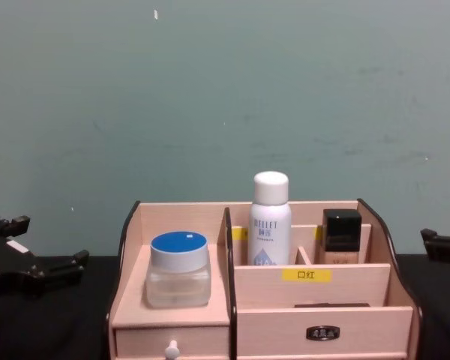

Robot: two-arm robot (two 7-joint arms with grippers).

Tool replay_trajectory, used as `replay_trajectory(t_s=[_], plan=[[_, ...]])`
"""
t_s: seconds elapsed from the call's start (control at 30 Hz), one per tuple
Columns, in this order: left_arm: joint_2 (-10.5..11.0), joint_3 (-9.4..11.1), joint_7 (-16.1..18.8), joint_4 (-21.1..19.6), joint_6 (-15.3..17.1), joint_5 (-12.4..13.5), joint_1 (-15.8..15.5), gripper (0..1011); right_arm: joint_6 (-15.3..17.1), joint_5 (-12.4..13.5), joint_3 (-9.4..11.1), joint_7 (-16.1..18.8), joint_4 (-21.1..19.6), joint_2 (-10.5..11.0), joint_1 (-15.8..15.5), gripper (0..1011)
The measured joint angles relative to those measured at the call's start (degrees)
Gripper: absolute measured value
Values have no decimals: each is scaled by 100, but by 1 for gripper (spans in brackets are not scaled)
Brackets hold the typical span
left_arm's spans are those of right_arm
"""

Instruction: Pick up the facial cleanser and watermelon frost from the table and place them into the tiered storage box.

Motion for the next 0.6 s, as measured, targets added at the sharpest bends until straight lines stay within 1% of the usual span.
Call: replay_trajectory(t_s=[0.6], plan=[[0, 0, 0, 0, 0, 0, 0, 1001, -5, 13, -2, -5, -10, 5, 0, 1002]])
